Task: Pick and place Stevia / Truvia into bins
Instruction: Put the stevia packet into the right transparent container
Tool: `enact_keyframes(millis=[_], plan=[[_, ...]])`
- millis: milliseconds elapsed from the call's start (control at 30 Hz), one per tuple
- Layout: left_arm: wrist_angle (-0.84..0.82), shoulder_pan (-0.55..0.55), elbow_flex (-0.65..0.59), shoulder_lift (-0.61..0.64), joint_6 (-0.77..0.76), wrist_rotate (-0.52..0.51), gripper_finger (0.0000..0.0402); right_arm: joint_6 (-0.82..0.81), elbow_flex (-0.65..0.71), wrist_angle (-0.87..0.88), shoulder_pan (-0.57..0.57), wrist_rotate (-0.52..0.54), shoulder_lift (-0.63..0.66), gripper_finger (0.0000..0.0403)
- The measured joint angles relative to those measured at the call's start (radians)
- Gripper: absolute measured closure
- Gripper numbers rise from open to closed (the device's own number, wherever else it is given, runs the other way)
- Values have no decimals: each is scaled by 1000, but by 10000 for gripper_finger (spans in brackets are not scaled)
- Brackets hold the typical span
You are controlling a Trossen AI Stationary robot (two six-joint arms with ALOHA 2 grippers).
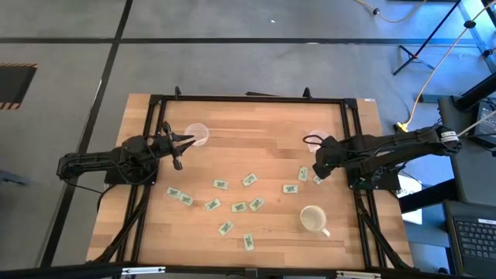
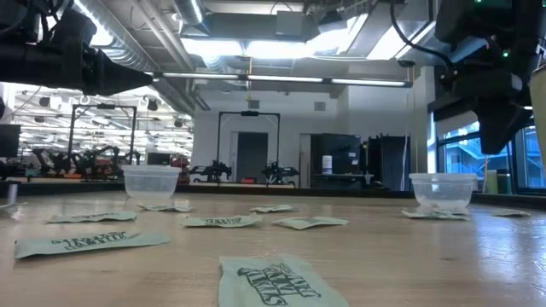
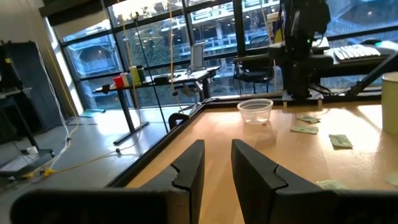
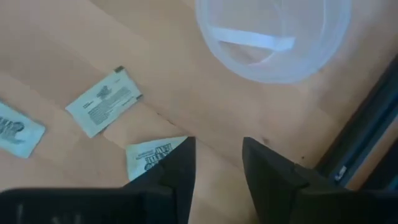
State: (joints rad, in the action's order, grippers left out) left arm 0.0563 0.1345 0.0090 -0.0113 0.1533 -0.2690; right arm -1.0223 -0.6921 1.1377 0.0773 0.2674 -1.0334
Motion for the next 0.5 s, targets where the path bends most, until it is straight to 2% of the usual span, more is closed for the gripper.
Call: enact_keyframes(millis=[200, 500], plan=[[0, 0, 0, 0, -62, 0, 327, -30, 27, -2, 7, -22, -1, 268], [0, 0, 0, 0, -62, -2, 327, -47, 125, -63, 7, -67, -1, 254]])
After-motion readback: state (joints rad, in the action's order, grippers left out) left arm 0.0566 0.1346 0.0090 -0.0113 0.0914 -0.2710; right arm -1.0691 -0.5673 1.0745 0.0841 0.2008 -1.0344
